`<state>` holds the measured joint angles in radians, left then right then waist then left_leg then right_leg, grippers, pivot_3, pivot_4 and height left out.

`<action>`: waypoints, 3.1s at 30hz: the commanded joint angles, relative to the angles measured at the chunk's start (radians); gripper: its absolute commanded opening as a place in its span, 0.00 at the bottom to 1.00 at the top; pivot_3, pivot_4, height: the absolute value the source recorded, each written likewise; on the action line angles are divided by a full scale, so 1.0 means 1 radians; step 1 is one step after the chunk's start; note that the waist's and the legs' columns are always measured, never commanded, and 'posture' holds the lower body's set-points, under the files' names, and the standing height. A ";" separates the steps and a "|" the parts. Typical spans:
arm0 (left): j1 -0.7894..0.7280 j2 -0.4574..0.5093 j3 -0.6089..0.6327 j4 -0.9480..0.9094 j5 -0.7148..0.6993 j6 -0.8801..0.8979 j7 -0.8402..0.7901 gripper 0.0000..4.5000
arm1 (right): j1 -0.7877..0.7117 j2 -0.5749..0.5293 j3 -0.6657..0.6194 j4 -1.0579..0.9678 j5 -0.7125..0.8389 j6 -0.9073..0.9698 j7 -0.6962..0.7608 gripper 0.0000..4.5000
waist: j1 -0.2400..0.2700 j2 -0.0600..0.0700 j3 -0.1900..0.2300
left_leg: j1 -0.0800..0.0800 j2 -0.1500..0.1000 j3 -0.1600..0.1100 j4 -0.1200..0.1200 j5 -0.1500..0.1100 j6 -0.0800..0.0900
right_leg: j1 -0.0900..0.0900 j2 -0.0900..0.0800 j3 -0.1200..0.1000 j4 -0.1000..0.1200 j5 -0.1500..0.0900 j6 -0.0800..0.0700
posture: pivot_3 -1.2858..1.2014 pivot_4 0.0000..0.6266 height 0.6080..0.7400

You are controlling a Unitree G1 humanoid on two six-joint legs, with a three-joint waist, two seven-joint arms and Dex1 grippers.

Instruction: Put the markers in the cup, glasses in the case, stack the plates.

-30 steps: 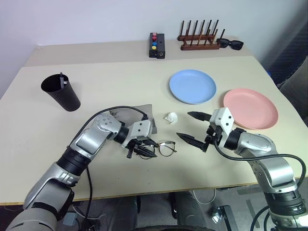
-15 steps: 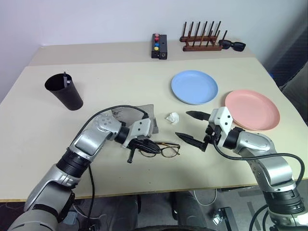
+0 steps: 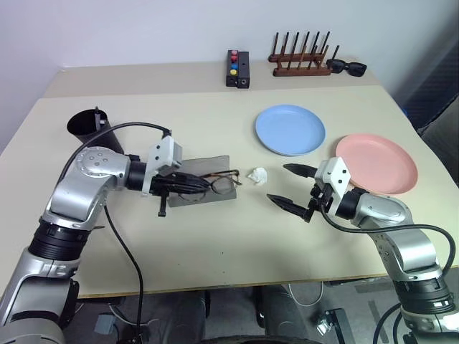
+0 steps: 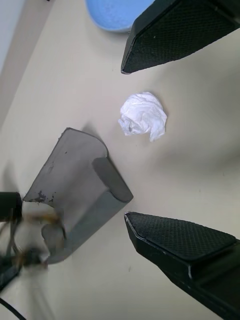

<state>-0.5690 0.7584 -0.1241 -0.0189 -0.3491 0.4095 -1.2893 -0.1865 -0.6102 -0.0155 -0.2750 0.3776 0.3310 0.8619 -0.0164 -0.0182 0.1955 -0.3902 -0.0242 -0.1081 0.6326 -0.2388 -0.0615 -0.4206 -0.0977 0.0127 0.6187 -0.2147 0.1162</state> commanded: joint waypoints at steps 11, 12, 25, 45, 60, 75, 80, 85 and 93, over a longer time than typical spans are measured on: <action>-0.111 -0.066 -0.077 0.276 0.141 -0.166 -0.021 0.01 | -0.018 0.026 0.032 -0.039 0.012 -0.004 -0.005 1.00 | 0.001 0.000 0.000 | 0.000 0.000 0.000 0.000 0.000 0.000 | 0.000 0.000 0.000 0.000 0.002 0.003 | 0.52 0.24 0.95; -0.116 -0.067 -0.087 0.289 0.153 -0.180 -0.032 0.01 | -0.016 0.026 0.031 -0.041 0.013 -0.003 -0.006 1.00 | 0.002 0.000 0.000 | 0.000 0.000 0.000 0.000 0.000 0.000 | 0.000 0.000 0.000 0.000 0.002 0.003 | 0.52 0.24 0.95; -0.150 -0.097 -0.109 0.375 0.174 -0.206 -0.109 0.16 | -0.007 0.036 0.039 -0.052 0.011 -0.004 -0.027 1.00 | 0.000 0.000 0.000 | -0.001 0.000 0.000 0.000 0.000 0.000 | -0.001 0.000 0.000 0.000 0.002 0.003 | 0.52 0.24 0.95; -0.259 -0.097 0.068 0.458 0.155 -0.264 0.101 0.14 | -0.041 0.050 0.064 -0.053 0.014 0.004 -0.022 1.00 | 0.000 0.000 0.000 | -0.001 0.000 0.000 0.000 0.000 0.000 | -0.001 0.000 0.000 0.000 0.002 0.004 | 0.52 0.24 0.95; -0.149 -0.113 0.003 0.463 0.221 -0.296 0.098 0.01 | -0.065 0.055 0.104 -0.093 0.009 0.036 -0.029 1.00 | 0.000 -0.001 0.000 | -0.001 0.000 0.000 0.000 0.000 0.000 | -0.001 0.000 0.000 0.000 0.002 0.004 | 0.52 0.24 0.95; 0.030 -0.060 -0.024 0.156 0.150 -0.131 0.006 0.01 | -0.070 0.063 0.108 -0.069 0.010 0.025 -0.022 1.00 | -0.001 0.000 0.000 | -0.001 0.000 0.000 0.000 0.000 0.000 | -0.001 0.000 0.000 0.001 0.002 0.003 | 0.52 0.24 0.95; 0.054 -0.061 -0.043 0.156 0.175 -0.155 0.022 0.01 | -0.074 0.065 0.110 -0.063 0.006 0.021 -0.018 1.00 | 0.000 0.000 0.000 | -0.001 0.000 0.000 0.000 0.000 0.000 | -0.001 0.000 0.000 0.000 0.002 0.003 | 0.52 0.24 0.95; 0.038 -0.099 0.027 0.153 0.119 -0.155 0.076 0.01 | -0.083 0.067 0.110 -0.057 -0.011 0.017 -0.031 1.00 | 0.001 0.000 0.000 | 0.000 0.000 0.000 0.000 0.000 0.000 | -0.001 0.000 0.000 0.000 0.002 0.003 | 0.52 0.24 0.95; 0.080 -0.089 0.158 0.017 0.002 -0.098 0.138 0.01 | -0.164 0.068 0.111 0.083 -0.178 -0.056 -0.154 1.00 | -0.005 0.000 0.000 | -0.001 0.000 0.000 0.000 0.000 0.000 | -0.002 0.000 0.000 0.001 0.002 0.003 | 0.52 0.24 0.95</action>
<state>-0.5080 0.6512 -0.0111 0.0646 -0.3050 0.2966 -1.1636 -0.3125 -0.5405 0.1064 -0.2222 0.2562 0.3166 0.7524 -0.0213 -0.0185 0.1957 -0.3906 -0.0239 -0.1079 0.6321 -0.2387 -0.0616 -0.4224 -0.0975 0.0127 0.6193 -0.2126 0.1194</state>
